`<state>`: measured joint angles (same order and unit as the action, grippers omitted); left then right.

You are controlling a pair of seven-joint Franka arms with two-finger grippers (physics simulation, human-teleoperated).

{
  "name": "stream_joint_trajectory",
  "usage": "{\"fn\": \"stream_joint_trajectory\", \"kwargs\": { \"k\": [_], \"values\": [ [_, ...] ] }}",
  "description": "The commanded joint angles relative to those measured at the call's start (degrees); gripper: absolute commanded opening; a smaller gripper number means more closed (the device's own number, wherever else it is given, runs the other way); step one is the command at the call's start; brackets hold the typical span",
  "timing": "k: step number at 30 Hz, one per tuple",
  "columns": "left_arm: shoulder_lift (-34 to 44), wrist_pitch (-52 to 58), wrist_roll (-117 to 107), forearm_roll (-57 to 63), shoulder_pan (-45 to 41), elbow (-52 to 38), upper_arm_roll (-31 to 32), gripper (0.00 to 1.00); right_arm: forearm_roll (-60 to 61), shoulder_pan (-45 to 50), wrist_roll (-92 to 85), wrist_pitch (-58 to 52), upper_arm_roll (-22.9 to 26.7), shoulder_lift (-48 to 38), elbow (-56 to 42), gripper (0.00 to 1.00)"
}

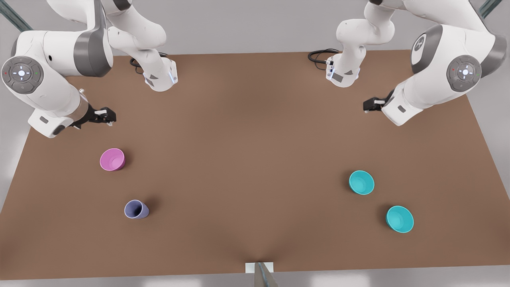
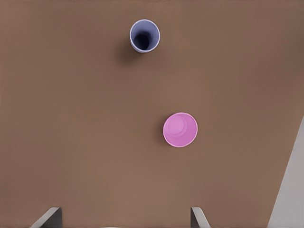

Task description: Stack the blue bowl on the pink bowl

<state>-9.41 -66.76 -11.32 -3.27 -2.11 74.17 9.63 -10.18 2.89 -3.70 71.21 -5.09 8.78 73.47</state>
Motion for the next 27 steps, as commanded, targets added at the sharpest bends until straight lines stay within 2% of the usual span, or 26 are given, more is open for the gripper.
{"fn": "stream_joint_trajectory", "kwargs": {
  "k": [1,2,4,7,9,14,17,20,27],
  "values": [
    [-0.1,-1.4,-3.2,0.1,-0.2,0.0,0.1,1.0,0.2,0.0,-0.2,0.8,0.0,0.0,0.1,1.0],
    [-0.1,-1.4,-3.2,0.1,-0.2,0.0,0.1,1.0,-0.5,0.3,-0.1,0.7,0.1,0.9,-0.3,1.0],
    [-0.2,-1.3,-3.2,0.1,-0.2,0.5,0.1,1.0,-0.5,-4.3,-0.8,2.9,0.3,10.2,-0.8,1.0],
    [-0.2,-0.9,-3.3,0.1,-0.2,0.9,0.1,1.0,-0.2,-12.5,-1.1,18.5,0.2,22.9,0.4,1.0],
    [-0.4,-1.0,-3.2,0.1,-0.1,1.1,0.1,1.0,1.7,-18.4,-5.3,22.4,0.0,26.8,1.0,1.0],
    [-1.2,-0.9,-3.3,0.1,-0.1,1.9,0.1,1.0,3.9,-26.2,-13.7,37.4,-0.4,27.1,12.6,1.0],
    [-1.3,-1.0,-3.3,0.0,-0.1,1.9,0.1,1.0,5.3,-27.4,-15.3,38.9,-0.4,25.2,18.3,1.0],
    [-1.4,-1.3,-3.2,0.0,0.1,2.3,0.1,1.0,5.7,-29.5,-17.8,45.1,-0.4,22.9,25.4,1.0],
    [-1.4,-1.3,-3.3,0.0,0.0,2.3,0.1,1.0,8.0,-34.3,-23.1,48.4,-2.3,22.2,33.0,1.0]
  ]
}}
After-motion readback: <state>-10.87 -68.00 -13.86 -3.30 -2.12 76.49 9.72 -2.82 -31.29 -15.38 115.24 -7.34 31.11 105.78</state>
